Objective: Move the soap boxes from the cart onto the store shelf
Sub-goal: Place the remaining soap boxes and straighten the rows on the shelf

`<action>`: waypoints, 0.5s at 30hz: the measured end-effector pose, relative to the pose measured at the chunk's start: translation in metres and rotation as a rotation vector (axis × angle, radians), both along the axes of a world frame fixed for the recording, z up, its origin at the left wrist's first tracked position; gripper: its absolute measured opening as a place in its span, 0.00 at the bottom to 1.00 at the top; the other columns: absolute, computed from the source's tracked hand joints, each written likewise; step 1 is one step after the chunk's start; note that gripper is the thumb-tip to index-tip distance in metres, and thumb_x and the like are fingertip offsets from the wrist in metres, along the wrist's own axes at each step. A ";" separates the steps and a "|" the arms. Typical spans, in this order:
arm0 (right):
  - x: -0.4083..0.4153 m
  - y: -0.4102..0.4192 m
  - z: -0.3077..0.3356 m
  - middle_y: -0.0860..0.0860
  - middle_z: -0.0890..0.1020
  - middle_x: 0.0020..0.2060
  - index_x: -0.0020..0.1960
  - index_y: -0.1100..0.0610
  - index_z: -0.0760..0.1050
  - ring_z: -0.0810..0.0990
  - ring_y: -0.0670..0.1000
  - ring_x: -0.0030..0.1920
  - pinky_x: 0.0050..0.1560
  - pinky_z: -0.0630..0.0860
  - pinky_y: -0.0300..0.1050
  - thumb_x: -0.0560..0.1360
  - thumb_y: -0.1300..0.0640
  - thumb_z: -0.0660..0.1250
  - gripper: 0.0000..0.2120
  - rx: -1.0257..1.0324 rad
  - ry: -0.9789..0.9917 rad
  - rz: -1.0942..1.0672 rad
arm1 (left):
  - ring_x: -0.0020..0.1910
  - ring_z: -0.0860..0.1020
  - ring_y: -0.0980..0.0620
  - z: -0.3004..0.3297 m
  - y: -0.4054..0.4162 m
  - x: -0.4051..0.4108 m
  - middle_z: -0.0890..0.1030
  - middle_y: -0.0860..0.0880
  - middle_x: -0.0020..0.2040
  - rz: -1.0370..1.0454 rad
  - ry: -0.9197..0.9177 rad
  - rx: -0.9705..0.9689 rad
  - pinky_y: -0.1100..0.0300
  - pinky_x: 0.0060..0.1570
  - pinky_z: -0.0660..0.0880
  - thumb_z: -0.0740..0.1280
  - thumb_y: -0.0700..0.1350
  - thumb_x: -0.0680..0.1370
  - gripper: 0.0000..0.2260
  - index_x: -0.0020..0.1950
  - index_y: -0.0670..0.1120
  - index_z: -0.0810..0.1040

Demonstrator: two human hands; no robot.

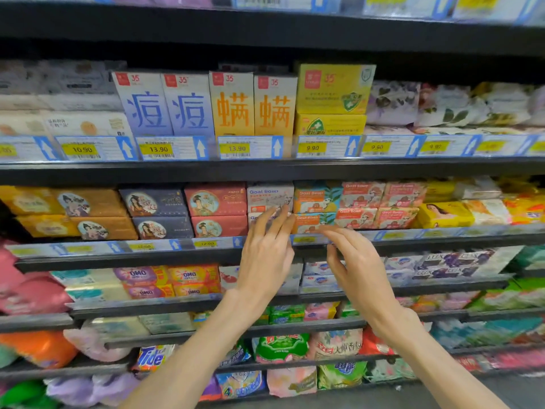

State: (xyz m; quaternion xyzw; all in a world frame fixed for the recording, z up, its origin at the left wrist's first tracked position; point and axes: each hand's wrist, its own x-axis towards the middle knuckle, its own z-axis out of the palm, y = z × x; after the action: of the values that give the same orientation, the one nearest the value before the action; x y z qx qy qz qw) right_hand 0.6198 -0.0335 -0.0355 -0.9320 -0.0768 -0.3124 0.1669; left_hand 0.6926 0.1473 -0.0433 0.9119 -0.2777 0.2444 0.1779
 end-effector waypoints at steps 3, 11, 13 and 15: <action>0.001 -0.010 -0.001 0.50 0.80 0.62 0.65 0.58 0.77 0.77 0.50 0.63 0.65 0.74 0.49 0.79 0.63 0.63 0.15 -0.003 0.001 0.016 | 0.75 0.65 0.45 -0.001 -0.004 -0.003 0.72 0.49 0.75 0.039 0.005 -0.014 0.48 0.73 0.67 0.67 0.39 0.76 0.25 0.74 0.46 0.71; 0.005 -0.008 0.005 0.50 0.80 0.62 0.65 0.57 0.76 0.78 0.50 0.61 0.63 0.74 0.47 0.78 0.63 0.64 0.16 -0.018 0.004 0.052 | 0.72 0.69 0.47 -0.002 0.010 0.000 0.74 0.50 0.72 0.104 -0.033 -0.035 0.51 0.71 0.68 0.66 0.39 0.76 0.23 0.72 0.47 0.73; 0.010 -0.007 0.008 0.50 0.81 0.62 0.65 0.57 0.76 0.78 0.51 0.61 0.62 0.74 0.47 0.78 0.63 0.64 0.16 -0.025 -0.003 0.055 | 0.71 0.70 0.47 -0.001 0.010 -0.002 0.75 0.50 0.71 0.093 -0.043 -0.039 0.50 0.71 0.69 0.65 0.39 0.76 0.22 0.71 0.47 0.74; 0.017 -0.004 0.012 0.50 0.81 0.61 0.65 0.57 0.76 0.78 0.52 0.61 0.63 0.74 0.48 0.79 0.62 0.64 0.15 -0.034 -0.029 0.072 | 0.69 0.71 0.46 0.002 0.014 -0.002 0.77 0.49 0.69 0.075 -0.092 -0.058 0.48 0.68 0.71 0.65 0.39 0.77 0.20 0.69 0.46 0.76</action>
State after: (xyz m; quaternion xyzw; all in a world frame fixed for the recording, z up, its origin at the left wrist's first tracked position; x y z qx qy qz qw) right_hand 0.6372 -0.0380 -0.0235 -0.9267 -0.1182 -0.3184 0.1610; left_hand 0.6903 0.1610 -0.0413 0.9039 -0.2442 0.3002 0.1821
